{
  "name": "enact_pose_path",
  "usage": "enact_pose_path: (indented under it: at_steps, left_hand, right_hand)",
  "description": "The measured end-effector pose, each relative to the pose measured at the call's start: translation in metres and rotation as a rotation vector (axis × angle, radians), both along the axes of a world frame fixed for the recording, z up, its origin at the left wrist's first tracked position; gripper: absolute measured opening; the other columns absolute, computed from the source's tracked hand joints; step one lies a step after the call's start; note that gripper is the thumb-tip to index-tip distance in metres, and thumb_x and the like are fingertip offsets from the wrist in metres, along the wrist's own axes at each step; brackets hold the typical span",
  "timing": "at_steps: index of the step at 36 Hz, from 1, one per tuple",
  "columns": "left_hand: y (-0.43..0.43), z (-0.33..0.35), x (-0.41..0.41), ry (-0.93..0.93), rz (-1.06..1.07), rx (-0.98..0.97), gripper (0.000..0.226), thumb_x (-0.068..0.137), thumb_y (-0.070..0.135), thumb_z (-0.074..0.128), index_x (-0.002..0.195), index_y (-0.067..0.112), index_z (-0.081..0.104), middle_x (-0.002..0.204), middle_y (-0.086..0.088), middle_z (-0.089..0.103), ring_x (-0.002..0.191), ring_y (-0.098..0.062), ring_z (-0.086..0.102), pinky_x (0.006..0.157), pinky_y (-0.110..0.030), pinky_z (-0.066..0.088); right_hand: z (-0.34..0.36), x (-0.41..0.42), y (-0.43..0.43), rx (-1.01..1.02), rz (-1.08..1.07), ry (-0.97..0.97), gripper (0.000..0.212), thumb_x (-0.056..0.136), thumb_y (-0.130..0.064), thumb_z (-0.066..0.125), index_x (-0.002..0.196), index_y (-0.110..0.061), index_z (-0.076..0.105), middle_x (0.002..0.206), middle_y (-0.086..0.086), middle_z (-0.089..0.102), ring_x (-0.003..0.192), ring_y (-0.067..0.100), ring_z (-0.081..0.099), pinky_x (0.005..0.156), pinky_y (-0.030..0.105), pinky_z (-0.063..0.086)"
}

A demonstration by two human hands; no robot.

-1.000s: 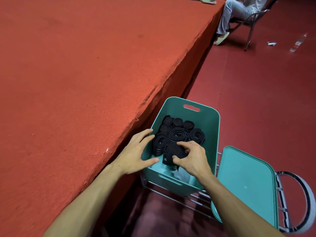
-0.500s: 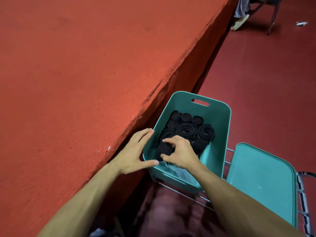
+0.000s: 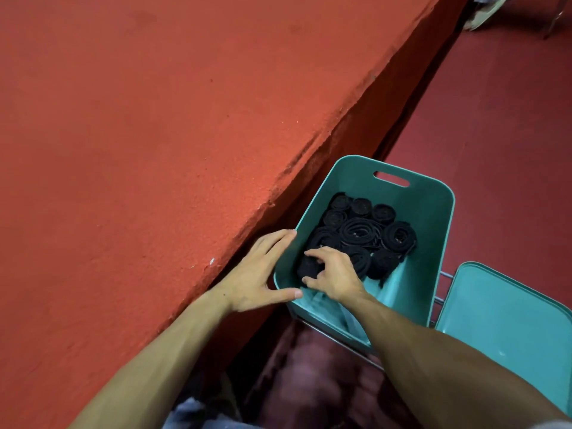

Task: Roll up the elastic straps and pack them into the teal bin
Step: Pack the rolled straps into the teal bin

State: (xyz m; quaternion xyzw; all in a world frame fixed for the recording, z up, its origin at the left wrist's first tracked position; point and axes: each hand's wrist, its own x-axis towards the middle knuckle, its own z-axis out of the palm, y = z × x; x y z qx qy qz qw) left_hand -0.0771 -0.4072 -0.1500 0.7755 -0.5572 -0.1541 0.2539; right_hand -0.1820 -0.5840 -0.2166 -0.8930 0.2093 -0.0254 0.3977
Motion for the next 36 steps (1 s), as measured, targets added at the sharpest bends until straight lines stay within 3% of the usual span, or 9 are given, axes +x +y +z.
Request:
enact_pose_path:
  at_steps: [2, 6, 12, 16, 25, 30, 36]
  left_hand:
    - [-0.001, -0.001, 0.000, 0.006, -0.001, 0.000, 0.107, 0.077, 0.080, 0.051, 0.155, 0.013, 0.019, 0.156, -0.002, 0.026, 0.143, -0.009, 0.017, 0.117, -0.011, 0.005]
    - [-0.001, -0.002, 0.000, 0.002, -0.004, -0.007, 0.107, 0.078, 0.082, 0.047, 0.155, 0.012, 0.020, 0.153, 0.003, 0.026, 0.142, -0.011, 0.020, 0.117, -0.013, 0.007]
    - [-0.001, -0.003, 0.000, 0.007, 0.000, -0.003, 0.105, 0.077, 0.082, 0.047, 0.155, 0.018, 0.016, 0.150, 0.010, 0.024, 0.141, -0.012, 0.021, 0.118, -0.016, 0.009]
    - [0.000, -0.003, 0.000, 0.016, 0.020, 0.032, 0.106, 0.075, 0.073, 0.057, 0.156, 0.018, 0.016, 0.150, 0.012, 0.023, 0.143, -0.014, 0.021, 0.120, -0.022, 0.013]
    - [0.000, -0.002, 0.000, 0.011, 0.030, 0.056, 0.106, 0.075, 0.072, 0.057, 0.156, 0.019, 0.016, 0.157, 0.002, 0.025, 0.144, -0.015, 0.020, 0.118, -0.021, 0.012]
    - [-0.003, 0.002, -0.001, -0.006, 0.037, 0.067, 0.106, 0.074, 0.072, 0.055, 0.156, 0.018, 0.016, 0.157, 0.000, 0.026, 0.142, -0.013, 0.020, 0.114, -0.011, 0.007]
    - [-0.009, 0.010, -0.005, -0.109, 0.045, 0.131, 0.108, 0.075, 0.076, 0.043, 0.157, 0.013, 0.014, 0.158, -0.004, 0.024, 0.145, -0.015, 0.016, 0.114, -0.012, 0.003]
  right_hand:
    - [-0.003, -0.001, 0.000, 0.033, -0.010, -0.011, 0.060, 0.071, -0.019, 0.086, 0.127, -0.014, 0.066, 0.114, -0.002, 0.062, 0.100, 0.016, 0.058, 0.089, 0.027, 0.051]
    - [-0.008, -0.002, -0.001, 0.052, 0.014, -0.004, 0.058, 0.073, -0.015, 0.086, 0.127, -0.013, 0.065, 0.116, -0.008, 0.057, 0.092, 0.010, 0.055, 0.073, 0.012, 0.049]
    - [-0.011, -0.003, 0.001, 0.024, 0.004, 0.031, 0.060, 0.076, -0.023, 0.085, 0.131, -0.016, 0.062, 0.107, -0.009, 0.041, 0.079, 0.012, 0.054, 0.079, 0.019, 0.048]
    - [-0.011, -0.003, -0.002, -0.035, -0.014, 0.036, 0.061, 0.074, -0.029, 0.086, 0.129, -0.017, 0.063, 0.102, -0.008, 0.044, 0.082, 0.008, 0.046, 0.086, 0.024, 0.045]
    - [-0.005, -0.001, -0.003, 0.003, -0.030, 0.063, 0.058, 0.073, -0.025, 0.087, 0.126, -0.017, 0.064, 0.097, -0.005, 0.050, 0.080, 0.011, 0.054, 0.084, 0.024, 0.048]
    - [-0.002, -0.006, -0.008, 0.042, -0.029, 0.032, 0.058, 0.070, -0.024, 0.090, 0.122, -0.013, 0.067, 0.098, -0.002, 0.054, 0.083, 0.011, 0.057, 0.073, 0.009, 0.046]
    - [0.017, -0.010, -0.015, -0.005, -0.016, -0.006, 0.046, 0.074, -0.028, 0.087, 0.115, -0.014, 0.071, 0.098, -0.003, 0.059, 0.087, 0.011, 0.058, 0.084, 0.022, 0.049]
